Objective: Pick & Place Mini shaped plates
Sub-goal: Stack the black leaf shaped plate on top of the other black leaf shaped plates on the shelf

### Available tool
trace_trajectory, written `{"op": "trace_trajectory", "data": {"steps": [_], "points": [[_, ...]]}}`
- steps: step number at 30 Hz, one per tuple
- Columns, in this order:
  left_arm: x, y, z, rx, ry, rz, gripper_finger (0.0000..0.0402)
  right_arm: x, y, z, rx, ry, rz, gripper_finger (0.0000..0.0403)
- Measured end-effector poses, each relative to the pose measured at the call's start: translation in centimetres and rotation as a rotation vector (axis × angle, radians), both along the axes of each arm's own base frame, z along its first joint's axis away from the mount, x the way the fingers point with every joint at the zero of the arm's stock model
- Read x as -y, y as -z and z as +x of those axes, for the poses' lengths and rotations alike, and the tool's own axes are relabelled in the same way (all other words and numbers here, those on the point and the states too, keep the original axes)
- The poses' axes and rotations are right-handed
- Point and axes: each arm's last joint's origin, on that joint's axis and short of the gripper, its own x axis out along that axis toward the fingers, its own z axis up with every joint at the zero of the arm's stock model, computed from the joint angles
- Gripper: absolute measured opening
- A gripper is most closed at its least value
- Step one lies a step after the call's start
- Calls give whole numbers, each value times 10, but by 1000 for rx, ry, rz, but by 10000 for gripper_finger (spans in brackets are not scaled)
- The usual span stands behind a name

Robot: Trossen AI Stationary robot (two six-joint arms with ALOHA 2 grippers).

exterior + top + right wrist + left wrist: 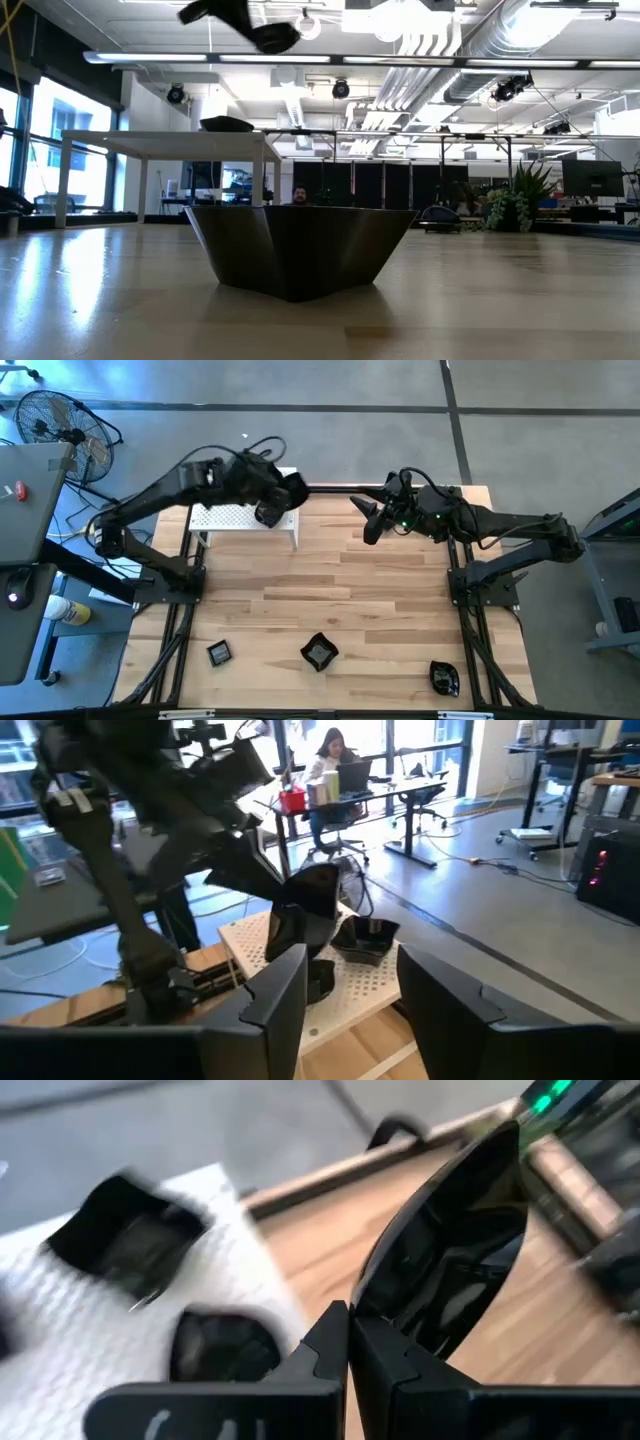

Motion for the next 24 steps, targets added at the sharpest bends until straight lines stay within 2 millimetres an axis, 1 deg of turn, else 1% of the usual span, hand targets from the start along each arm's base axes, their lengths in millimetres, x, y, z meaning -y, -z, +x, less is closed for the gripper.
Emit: {"op": "trace_trajectory", "data": {"steps": [5, 8, 9, 11, 13, 17, 19, 24], "points": [[-22, 5, -19, -64, -22, -103, 0, -1, 1, 0, -13, -25, 4, 133], [-31, 4, -28, -27, -35, -137, 0, -1, 2, 0, -21, -36, 6, 127], [-33, 7, -32, -24, -39, -152, 0, -1, 2, 0, -22, -38, 6, 125], [-37, 15, -40, -27, -56, -179, 0, -1, 2, 0, -24, -43, 7, 123], [-37, 24, -44, 16, -65, -203, 0, -1, 2, 0, -25, -45, 7, 122], [-38, 50, -53, 124, -104, -251, 0, -1, 3, 0, -26, -45, 7, 122], [-39, 63, -61, 172, -134, -284, 0, -1, 3, 0, -27, -45, 7, 122], [-40, 91, -75, 187, -195, -393, 0, -1, 3, 0, -27, -45, 7, 122]]}}
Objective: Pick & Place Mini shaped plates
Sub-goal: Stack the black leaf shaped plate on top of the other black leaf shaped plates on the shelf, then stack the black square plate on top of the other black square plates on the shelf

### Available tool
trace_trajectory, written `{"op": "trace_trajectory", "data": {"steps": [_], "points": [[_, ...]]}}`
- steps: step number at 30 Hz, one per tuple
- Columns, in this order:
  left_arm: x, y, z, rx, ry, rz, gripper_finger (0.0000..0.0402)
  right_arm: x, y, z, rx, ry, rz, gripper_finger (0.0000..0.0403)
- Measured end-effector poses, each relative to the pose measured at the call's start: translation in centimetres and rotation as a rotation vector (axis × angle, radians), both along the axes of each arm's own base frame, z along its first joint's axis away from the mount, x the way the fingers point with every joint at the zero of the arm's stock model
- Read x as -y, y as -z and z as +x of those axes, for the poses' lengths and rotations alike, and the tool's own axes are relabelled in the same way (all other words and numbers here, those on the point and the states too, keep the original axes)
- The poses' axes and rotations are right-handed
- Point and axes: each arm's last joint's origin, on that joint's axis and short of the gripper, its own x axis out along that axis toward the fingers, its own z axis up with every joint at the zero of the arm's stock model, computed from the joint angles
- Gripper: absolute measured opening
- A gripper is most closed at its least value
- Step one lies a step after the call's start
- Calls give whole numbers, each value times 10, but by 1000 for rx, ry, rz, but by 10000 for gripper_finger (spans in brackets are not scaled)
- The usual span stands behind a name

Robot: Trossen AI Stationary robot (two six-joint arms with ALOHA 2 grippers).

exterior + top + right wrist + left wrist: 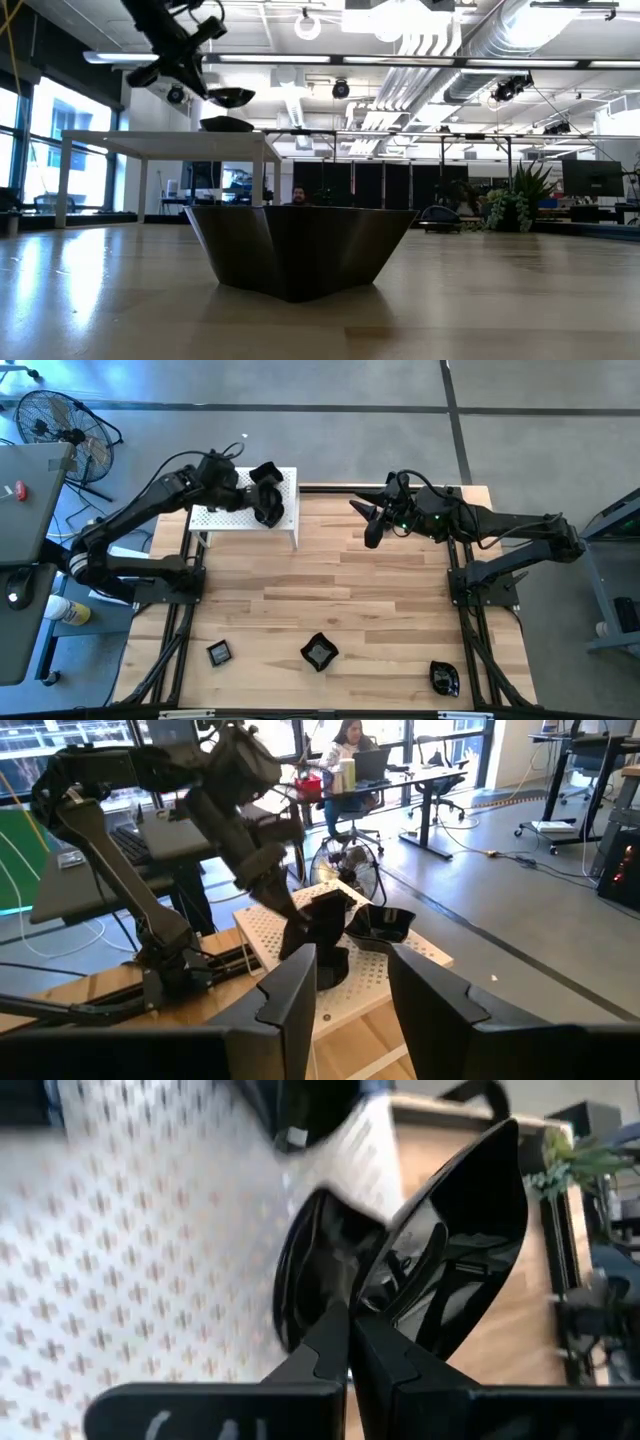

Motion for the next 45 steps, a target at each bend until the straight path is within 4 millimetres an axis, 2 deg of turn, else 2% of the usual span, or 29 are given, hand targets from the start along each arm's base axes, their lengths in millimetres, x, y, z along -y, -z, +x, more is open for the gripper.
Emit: {"op": "trace_trajectory", "data": {"steps": [6, 23, 28, 34, 38, 42, 45], "points": [[-5, 9, 2, 68, 0, -53, 0, 0, 0, 0, 0, 0, 0, 122], [-22, 22, 1, 71, -62, -210, 4, 0, 0, 0, 0, -3, 1, 122], [-21, 26, 1, 65, -87, -276, 39, 0, 0, 0, 0, -3, 1, 122], [-21, 26, 1, 66, -114, -292, 102, 0, 0, 0, 0, -3, 1, 122], [-20, 24, -1, 74, -113, -285, 130, 0, 0, 0, -1, -4, 1, 122], [-13, 16, -7, 92, -76, -231, 132, 0, 2, 0, -25, -19, 5, 122], [-8, 8, -13, 101, -26, -145, 113, 4, 7, -2, -78, -42, 18, 117]]}}
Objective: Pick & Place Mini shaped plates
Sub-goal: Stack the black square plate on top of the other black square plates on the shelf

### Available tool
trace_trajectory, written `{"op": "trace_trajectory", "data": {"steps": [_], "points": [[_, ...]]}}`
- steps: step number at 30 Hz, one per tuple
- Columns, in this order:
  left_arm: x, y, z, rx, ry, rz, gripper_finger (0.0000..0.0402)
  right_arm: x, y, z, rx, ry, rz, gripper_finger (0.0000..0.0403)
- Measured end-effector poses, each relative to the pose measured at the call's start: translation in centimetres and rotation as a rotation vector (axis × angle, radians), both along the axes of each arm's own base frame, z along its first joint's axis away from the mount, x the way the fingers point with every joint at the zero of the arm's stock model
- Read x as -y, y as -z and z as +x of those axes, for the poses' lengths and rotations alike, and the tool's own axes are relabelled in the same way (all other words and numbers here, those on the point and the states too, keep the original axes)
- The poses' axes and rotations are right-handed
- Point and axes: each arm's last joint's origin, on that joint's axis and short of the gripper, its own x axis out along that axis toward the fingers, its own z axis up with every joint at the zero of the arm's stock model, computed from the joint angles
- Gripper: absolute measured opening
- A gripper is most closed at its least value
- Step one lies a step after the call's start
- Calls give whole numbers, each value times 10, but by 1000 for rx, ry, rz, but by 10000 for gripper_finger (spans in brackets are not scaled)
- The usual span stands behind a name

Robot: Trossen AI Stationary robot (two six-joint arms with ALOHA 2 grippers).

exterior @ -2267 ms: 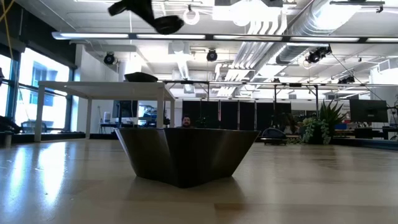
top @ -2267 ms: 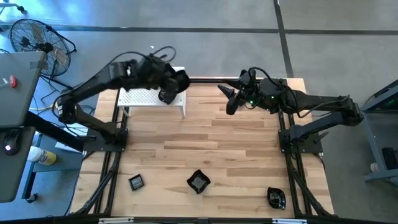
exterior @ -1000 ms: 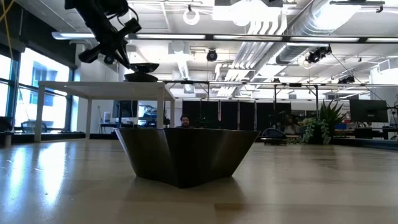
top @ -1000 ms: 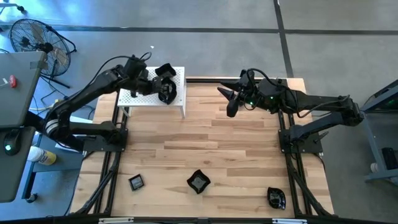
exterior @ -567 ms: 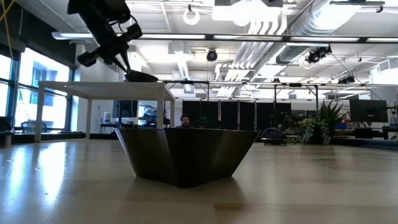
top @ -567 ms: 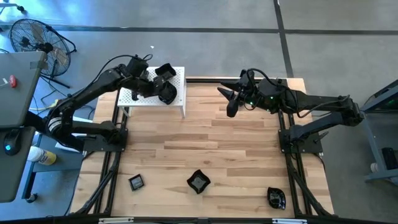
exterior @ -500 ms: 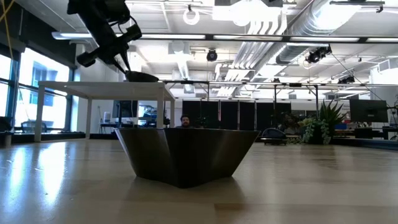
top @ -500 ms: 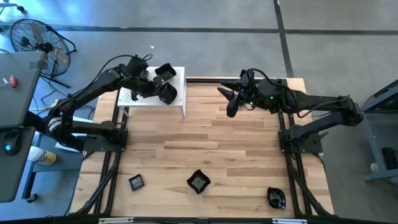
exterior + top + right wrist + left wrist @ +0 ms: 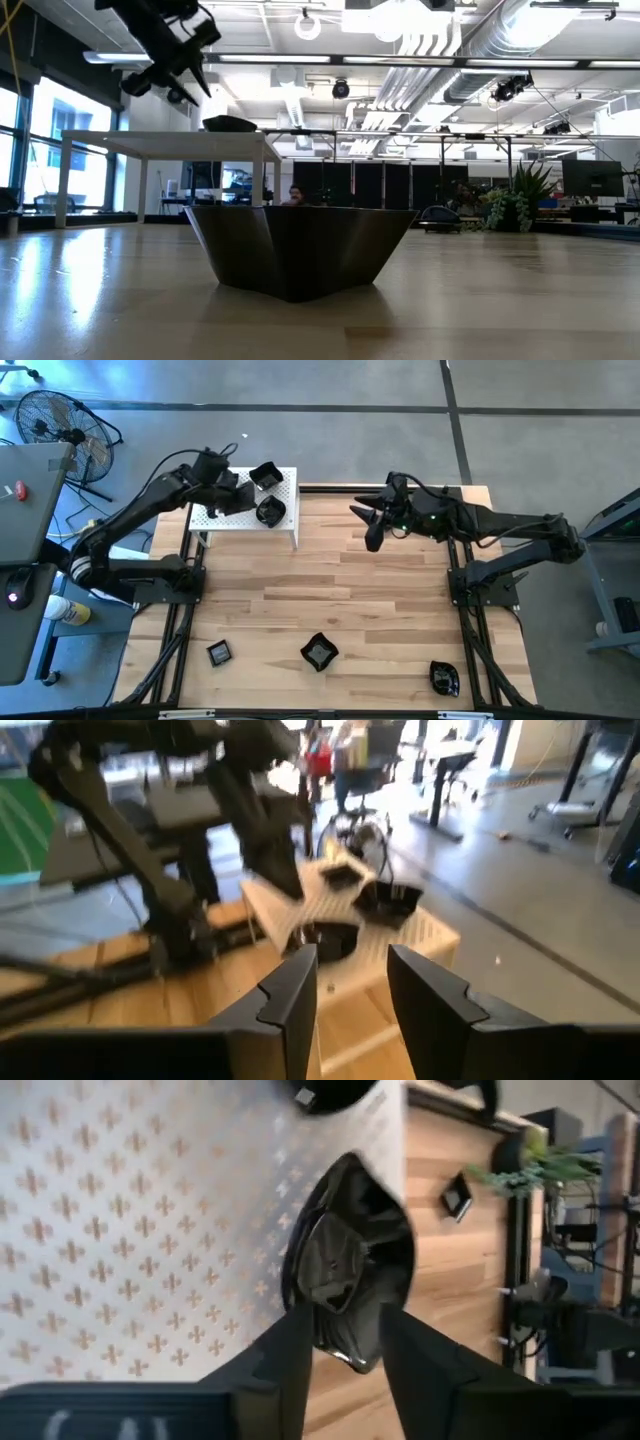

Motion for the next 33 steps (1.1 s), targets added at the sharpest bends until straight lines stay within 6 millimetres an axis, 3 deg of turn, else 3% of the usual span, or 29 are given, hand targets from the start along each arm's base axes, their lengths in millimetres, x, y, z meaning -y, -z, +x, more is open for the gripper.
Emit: {"op": "trace_trajectory", "data": {"steps": [6, 9, 13, 17, 23, 29, 33], "points": [[26, -26, -6, 32, 66, 307, 16, 21, 18, -11, -169, -40, 149, 44], [42, -34, 1, 68, 107, 473, 13, 37, 35, -15, -253, -27, 220, 7], [59, -24, 19, 87, 175, 606, 11, 70, 75, -27, -316, -14, 403, 21], [77, -7, 37, 178, 274, 685, 3, 104, 122, -53, -401, 91, 542, 24], [98, 11, 51, 313, 333, 752, 1, 153, 168, -92, -467, 249, 646, 68], [109, 13, 52, 308, 373, 788, 1, 178, 217, -104, -534, 313, 790, 129], [113, 13, 53, 314, 389, 787, 0, 187, 234, -108, -565, 388, 776, 148]]}}
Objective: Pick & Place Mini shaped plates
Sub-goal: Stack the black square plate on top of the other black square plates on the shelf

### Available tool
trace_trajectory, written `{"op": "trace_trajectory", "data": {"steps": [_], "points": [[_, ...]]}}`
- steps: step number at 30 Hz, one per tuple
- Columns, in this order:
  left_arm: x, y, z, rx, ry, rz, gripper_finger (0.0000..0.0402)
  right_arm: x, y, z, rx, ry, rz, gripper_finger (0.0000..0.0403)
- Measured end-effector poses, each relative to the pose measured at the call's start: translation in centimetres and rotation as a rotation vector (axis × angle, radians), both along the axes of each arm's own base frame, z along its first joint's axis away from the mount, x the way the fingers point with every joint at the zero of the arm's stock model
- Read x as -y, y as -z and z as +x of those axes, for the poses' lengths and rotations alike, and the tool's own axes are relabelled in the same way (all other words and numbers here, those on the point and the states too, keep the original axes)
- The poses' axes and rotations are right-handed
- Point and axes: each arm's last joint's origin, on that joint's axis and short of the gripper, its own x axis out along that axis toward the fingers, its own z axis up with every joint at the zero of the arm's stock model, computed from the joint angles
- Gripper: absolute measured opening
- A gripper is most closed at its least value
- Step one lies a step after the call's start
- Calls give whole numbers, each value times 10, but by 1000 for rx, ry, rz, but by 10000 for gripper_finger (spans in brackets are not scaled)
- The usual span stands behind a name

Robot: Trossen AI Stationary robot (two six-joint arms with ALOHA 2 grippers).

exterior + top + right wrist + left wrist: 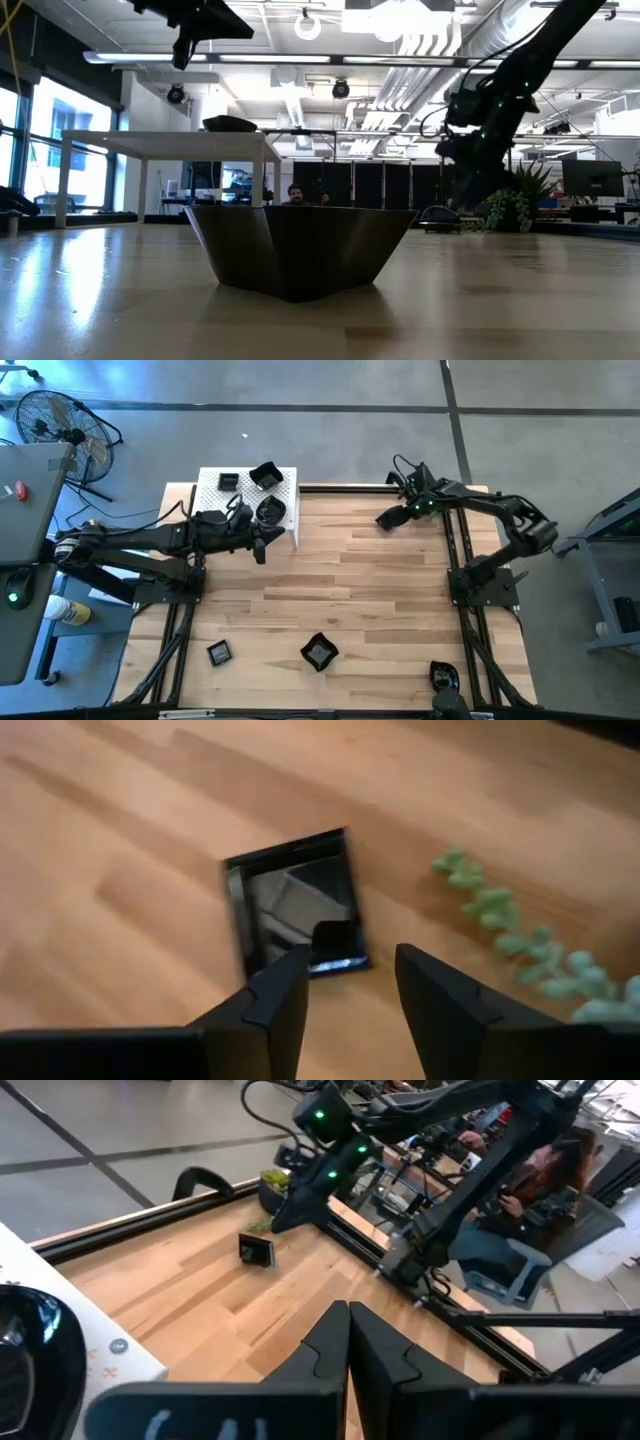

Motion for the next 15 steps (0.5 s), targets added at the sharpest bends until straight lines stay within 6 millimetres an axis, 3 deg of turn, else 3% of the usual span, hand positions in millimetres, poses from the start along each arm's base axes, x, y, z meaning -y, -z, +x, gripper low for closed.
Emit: {"op": "trace_trajectory", "data": {"steps": [9, 15], "points": [[2, 0, 0, 5, 0, -13, 0, 7, 26, -1, -16, -7, -13, 124], [2, 0, 0, 5, 0, -14, 0, 9, 28, 2, 31, -24, -7, 90]]}}
